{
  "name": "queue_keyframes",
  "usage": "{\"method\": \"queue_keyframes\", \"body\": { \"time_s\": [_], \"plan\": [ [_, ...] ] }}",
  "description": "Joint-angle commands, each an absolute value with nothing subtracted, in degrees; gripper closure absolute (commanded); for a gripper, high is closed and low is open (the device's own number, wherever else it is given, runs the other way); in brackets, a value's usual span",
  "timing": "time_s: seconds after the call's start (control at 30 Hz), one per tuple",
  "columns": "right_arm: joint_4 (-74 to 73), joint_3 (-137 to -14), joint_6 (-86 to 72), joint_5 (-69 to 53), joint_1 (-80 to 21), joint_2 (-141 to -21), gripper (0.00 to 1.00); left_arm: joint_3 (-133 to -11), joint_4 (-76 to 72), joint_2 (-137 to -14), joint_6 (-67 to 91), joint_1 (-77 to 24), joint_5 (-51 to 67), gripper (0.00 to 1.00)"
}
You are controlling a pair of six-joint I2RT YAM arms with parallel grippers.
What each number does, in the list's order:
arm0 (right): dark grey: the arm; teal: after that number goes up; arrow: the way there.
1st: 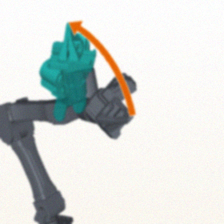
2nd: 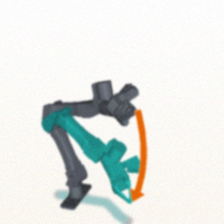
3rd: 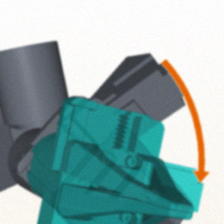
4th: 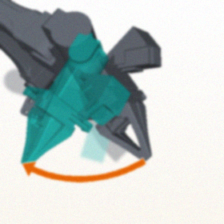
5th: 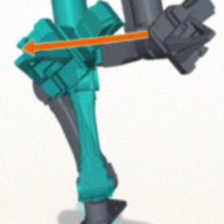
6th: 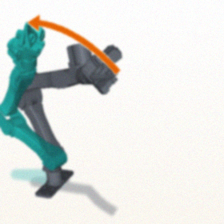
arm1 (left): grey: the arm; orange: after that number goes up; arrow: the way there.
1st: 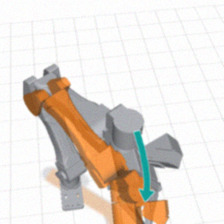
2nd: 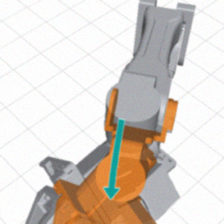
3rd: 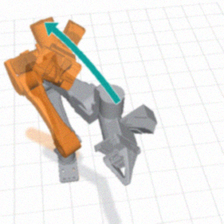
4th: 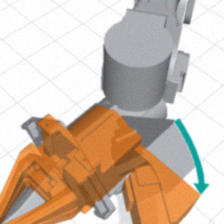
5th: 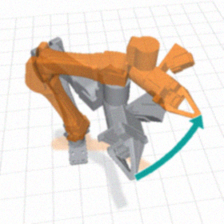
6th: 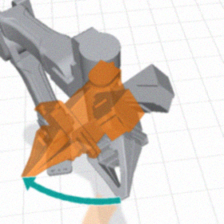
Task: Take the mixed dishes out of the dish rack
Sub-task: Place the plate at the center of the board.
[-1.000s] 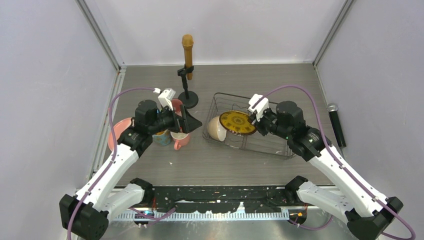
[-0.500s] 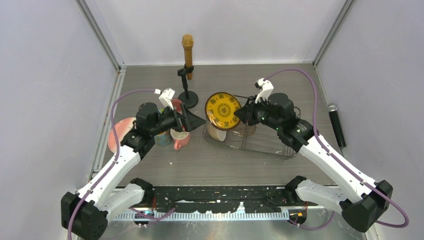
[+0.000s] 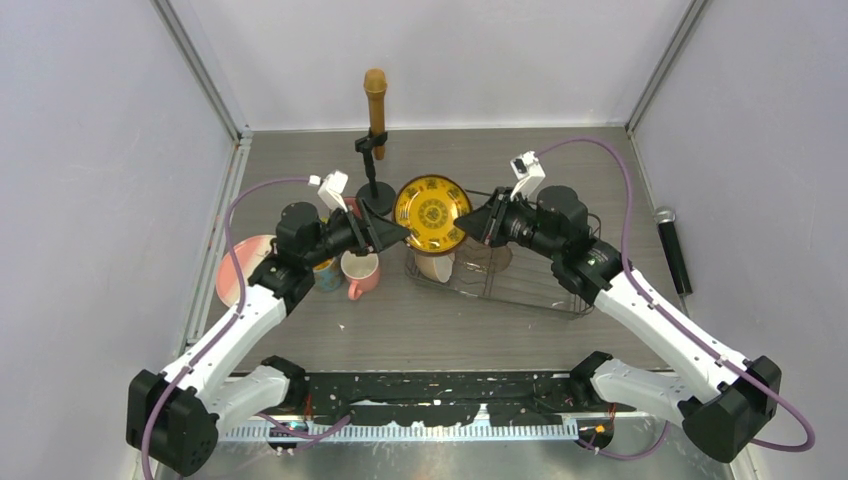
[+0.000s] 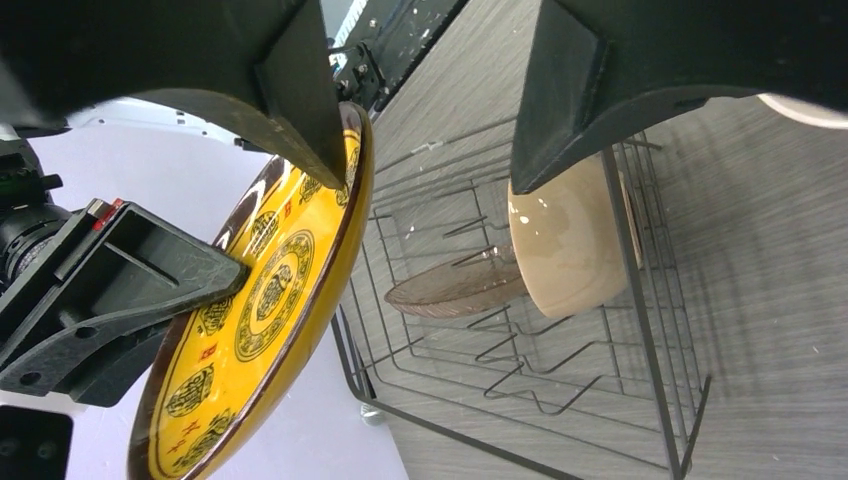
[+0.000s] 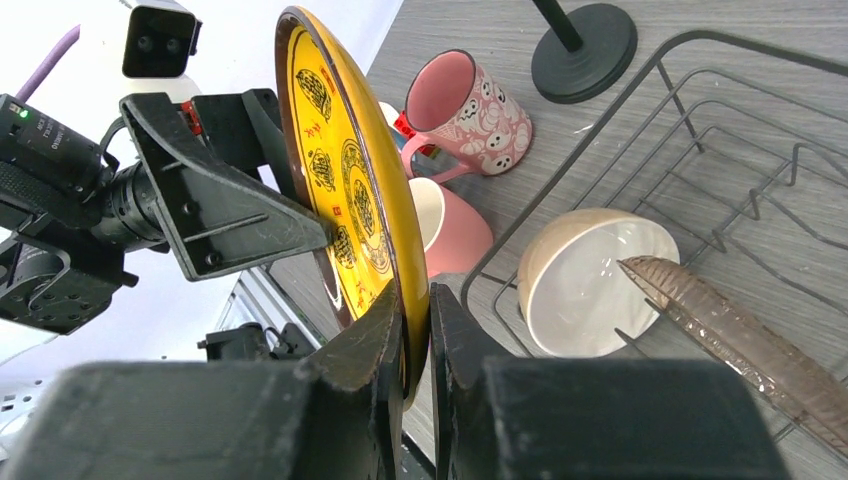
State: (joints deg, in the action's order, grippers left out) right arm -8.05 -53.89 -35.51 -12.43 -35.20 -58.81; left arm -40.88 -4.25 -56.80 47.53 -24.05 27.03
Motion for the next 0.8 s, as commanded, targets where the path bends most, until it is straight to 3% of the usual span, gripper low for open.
{"method": "queue_keyframes", "body": {
  "time_s": [0.0, 0.13, 0.37, 0.47, 0.53, 0.6, 0.63, 0.7, 0.77],
  "plan": [
    [-1.93, -53.49, -38.47, -13.93, -35.55, -59.22, 1.00, -40.05, -11.32, -57.45, 50.24, -24.26, 27.55, 0.42],
    [-0.35, -52.89, -39.08, -14.56, -35.55, -59.36, 1.00, -40.13, -11.50, -58.00, 50.83, -24.26, 27.03, 0.58],
    [-0.26, -51.93, -38.30, -13.83, -35.51, -59.32, 0.96, -40.08, -11.84, -58.40, 51.46, -24.26, 25.86, 1.00],
    [-0.26, -51.31, -37.69, -12.81, -35.51, -59.28, 0.88, -39.97, -11.35, -58.62, 51.62, -24.26, 25.12, 1.00],
    [-0.26, -50.88, -36.83, -11.96, -35.50, -59.09, 0.73, -40.22, -10.20, -58.61, 51.48, -24.26, 24.37, 1.00],
    [-0.26, -50.25, -36.41, -10.08, -35.51, -58.02, 0.48, -40.06, -10.00, -58.35, 51.53, -24.26, 23.50, 1.00],
    [-0.24, -50.00, -36.31, -9.30, -35.51, -57.66, 0.19, -39.86, -10.43, -58.17, 51.65, -24.26, 23.27, 1.00],
    [-0.26, -49.12, -36.22, -7.49, -35.49, -56.37, 0.03, -39.25, -11.56, -57.90, 51.91, -24.26, 23.54, 1.00],
    [0.66, -47.92, -35.98, -6.46, -35.51, -54.94, 0.01, -39.11, -11.77, -57.70, 51.88, -24.26, 23.53, 1.00]
  ]
}}
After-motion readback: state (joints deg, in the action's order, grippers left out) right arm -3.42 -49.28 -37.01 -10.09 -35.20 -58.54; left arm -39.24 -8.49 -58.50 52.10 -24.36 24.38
